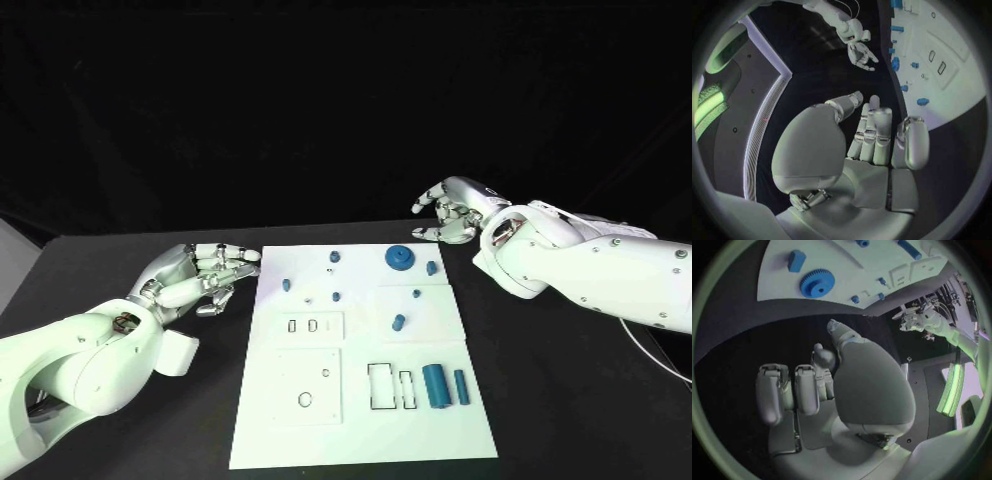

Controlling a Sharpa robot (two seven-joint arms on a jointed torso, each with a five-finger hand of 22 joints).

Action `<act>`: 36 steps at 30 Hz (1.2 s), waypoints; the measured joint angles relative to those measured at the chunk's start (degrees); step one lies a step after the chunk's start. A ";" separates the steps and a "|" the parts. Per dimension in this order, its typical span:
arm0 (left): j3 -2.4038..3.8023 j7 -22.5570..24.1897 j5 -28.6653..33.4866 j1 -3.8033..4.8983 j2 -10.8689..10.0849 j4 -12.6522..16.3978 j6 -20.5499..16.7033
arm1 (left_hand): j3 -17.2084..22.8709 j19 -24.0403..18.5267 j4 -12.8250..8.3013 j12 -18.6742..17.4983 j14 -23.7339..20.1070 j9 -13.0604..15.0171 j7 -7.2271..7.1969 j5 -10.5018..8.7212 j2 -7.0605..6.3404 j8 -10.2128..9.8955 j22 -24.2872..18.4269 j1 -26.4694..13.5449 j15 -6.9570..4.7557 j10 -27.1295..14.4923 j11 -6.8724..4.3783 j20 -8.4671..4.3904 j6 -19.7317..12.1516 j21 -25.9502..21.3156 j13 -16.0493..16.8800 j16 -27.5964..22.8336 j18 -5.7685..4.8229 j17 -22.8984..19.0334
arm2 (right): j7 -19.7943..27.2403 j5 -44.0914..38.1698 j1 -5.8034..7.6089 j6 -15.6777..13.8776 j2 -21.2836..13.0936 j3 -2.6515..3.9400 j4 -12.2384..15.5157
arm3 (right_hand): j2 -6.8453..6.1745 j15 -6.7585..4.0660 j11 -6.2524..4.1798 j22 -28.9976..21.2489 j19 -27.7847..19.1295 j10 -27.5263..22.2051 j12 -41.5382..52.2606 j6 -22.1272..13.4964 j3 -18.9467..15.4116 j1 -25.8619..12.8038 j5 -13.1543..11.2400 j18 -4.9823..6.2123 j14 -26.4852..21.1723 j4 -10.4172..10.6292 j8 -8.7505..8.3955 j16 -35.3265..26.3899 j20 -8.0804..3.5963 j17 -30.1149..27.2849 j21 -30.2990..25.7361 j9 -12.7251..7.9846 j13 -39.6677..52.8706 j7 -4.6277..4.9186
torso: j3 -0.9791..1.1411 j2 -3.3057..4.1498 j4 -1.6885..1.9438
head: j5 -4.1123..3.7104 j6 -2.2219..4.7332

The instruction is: Assemble the parts on the task board

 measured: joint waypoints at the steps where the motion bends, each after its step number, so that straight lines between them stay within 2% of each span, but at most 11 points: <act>1: 0.00 0.01 0.01 0.00 0.02 0.00 0.01 | 0.00 0.00 0.00 0.00 0.00 0.00 0.00 0.00 0.00 0.00 0.00 0.00 0.00 0.00 0.00 0.00 0.00 0.00 0.00 0.00 0.00 0.00 | 0.04 0.29 0.00 0.71 0.07 -0.04 -0.30 | 0.34 0.17 0.45 0.00 -0.28 0.48 7.07 -0.42 -1.28 0.26 -0.26 0.00 -0.01 0.80 0.00 0.84 0.28 0.42 0.85 0.11 1.85 0.24 | 0.03 0.01 -0.02 | -0.03 0.01; 2: 0.00 0.01 0.02 0.00 0.04 0.01 0.01 | 0.00 0.00 0.00 0.00 0.00 0.00 0.00 0.00 0.00 0.00 0.00 0.00 0.00 0.00 0.00 0.00 0.00 0.00 0.00 0.00 0.00 0.00 | 0.05 0.51 -0.01 1.36 0.20 -0.10 -0.62 | 0.60 0.38 0.60 0.00 -0.19 0.82 10.71 -0.51 -2.23 0.51 -0.44 0.00 0.19 1.44 0.01 1.38 0.39 0.60 1.48 0.18 2.62 0.33 | 0.04 0.02 -0.03 | -0.07 0.02; 3: 0.00 0.01 0.03 0.00 0.07 0.04 0.03 | 0.00 0.00 0.00 0.00 0.00 0.00 0.00 0.00 0.00 0.00 0.00 0.00 0.00 0.00 0.00 0.00 0.00 0.00 0.00 0.00 0.00 0.00 | 0.04 0.73 -0.05 2.21 0.45 -0.16 -1.04 | 0.79 0.49 0.72 0.00 -0.16 0.95 13.40 -0.59 -3.03 0.71 -0.44 -0.47 0.07 2.09 0.01 1.91 0.57 0.69 2.13 0.25 3.07 0.40 | 0.03 0.03 -0.03 | -0.10 0.02; 6: 0.00 0.02 0.05 0.00 0.13 0.09 0.07 | 0.00 0.00 0.00 0.00 0.00 0.00 0.00 0.00 0.00 0.00 0.00 0.00 0.00 0.00 0.00 0.00 0.00 0.00 0.00 0.00 0.00 0.00 | -0.21 1.01 -0.33 3.99 1.35 -0.31 -2.00 | 1.16 0.57 0.66 0.00 -0.16 1.03 16.15 -0.68 -4.03 1.07 -0.44 -0.76 -0.02 3.09 0.01 2.49 0.57 0.71 3.28 0.35 3.26 0.49 | 0.04 0.04 0.05 | -0.34 -0.08; 11: 0.00 0.03 0.07 -0.01 0.14 0.12 0.14 | 0.00 0.00 0.00 0.00 0.00 -0.01 0.00 0.00 0.00 0.00 0.01 0.00 0.00 0.00 0.00 0.00 0.00 0.00 -0.01 0.00 0.00 -0.01 | -1.23 0.97 -1.13 6.03 2.96 -0.46 -3.11 | 1.15 0.77 0.87 -0.01 -0.17 0.83 16.97 -0.74 -4.91 1.06 -0.09 -0.77 0.18 3.33 0.01 3.08 0.98 0.71 3.34 0.47 3.25 0.56 | -0.07 0.08 0.33 | -0.63 -0.29; 14: 0.00 0.03 0.08 -0.01 0.14 0.12 0.18 | 0.00 0.00 0.00 0.00 0.00 -0.01 0.00 0.00 0.00 0.00 0.01 0.00 0.00 0.00 0.00 0.00 0.00 0.00 -0.01 0.00 0.00 -0.01 | -2.11 0.74 -1.61 6.88 3.76 -0.51 -3.51 | 1.38 0.77 0.87 -0.01 -0.17 0.83 16.97 -0.75 -5.19 1.29 0.13 -0.76 0.18 3.48 0.26 3.24 0.98 0.71 3.34 0.52 3.25 0.56 | -0.06 0.15 0.47 | -0.73 -0.33; 24: 0.00 0.03 0.10 -0.01 0.08 0.13 0.27 | 0.00 0.00 0.00 0.00 0.00 -0.02 0.00 0.00 0.00 0.00 0.01 0.00 0.00 0.00 0.00 0.00 0.00 0.00 -0.01 0.00 0.00 -0.01 | -4.38 -0.23 -2.35 8.24 5.01 -0.54 -3.81 | 1.37 0.77 0.86 -0.02 -0.17 0.83 16.97 -0.53 -5.51 1.29 0.36 -0.76 0.19 3.48 0.36 3.46 0.98 0.70 3.33 0.63 3.25 0.79 | 0.15 0.35 0.58 | -0.83 -0.48; 36: 0.00 0.01 0.11 -0.01 -0.04 0.17 0.32 | 0.00 0.00 0.00 0.00 0.00 0.03 0.00 0.00 0.00 0.00 0.01 0.00 0.00 0.00 0.00 0.00 0.00 0.00 -0.02 0.00 0.00 -0.02 | -6.45 -2.08 -2.56 8.48 5.28 -0.55 -4.02 | 1.37 0.77 0.86 -0.03 -0.17 0.82 16.97 -0.53 -5.51 1.29 0.36 -0.75 0.19 3.48 0.59 3.68 0.98 0.69 3.33 0.69 3.24 0.79 | 0.11 0.30 0.55 | -0.98 -0.82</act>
